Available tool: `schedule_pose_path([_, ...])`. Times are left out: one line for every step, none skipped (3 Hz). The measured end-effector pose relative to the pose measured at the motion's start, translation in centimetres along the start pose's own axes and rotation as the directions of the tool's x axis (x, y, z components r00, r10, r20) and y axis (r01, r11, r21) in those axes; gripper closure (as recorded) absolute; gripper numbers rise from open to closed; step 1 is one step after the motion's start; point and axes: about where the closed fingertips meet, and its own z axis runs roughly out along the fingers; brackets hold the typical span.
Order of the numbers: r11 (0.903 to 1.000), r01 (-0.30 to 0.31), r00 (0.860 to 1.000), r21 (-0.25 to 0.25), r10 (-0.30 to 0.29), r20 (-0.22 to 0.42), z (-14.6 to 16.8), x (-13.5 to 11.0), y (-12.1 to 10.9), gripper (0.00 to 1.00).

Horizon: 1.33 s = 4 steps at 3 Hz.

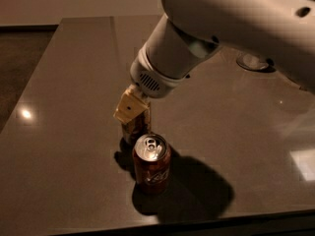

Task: Move orange can near coke can

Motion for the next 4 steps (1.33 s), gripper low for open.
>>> schedule_pose_path([0.9994,-0.024,1.000,0.026,0.025,-0.017,-0.3,1.3,-0.1,0.59])
schedule_pose_path([0.9986,-0.039,0.999,0.035,0.039,-0.008,-1.1,2.2,-0.6,0.36])
schedule_pose_path([0.9987,-0.036,0.999,0.036,0.036,-0.007,-1.2,2.1,-0.5,0.12])
schedule_pose_path([0.9987,-0.033,0.999,0.037,0.033,-0.006,-1.3,2.0,-0.4,0.00])
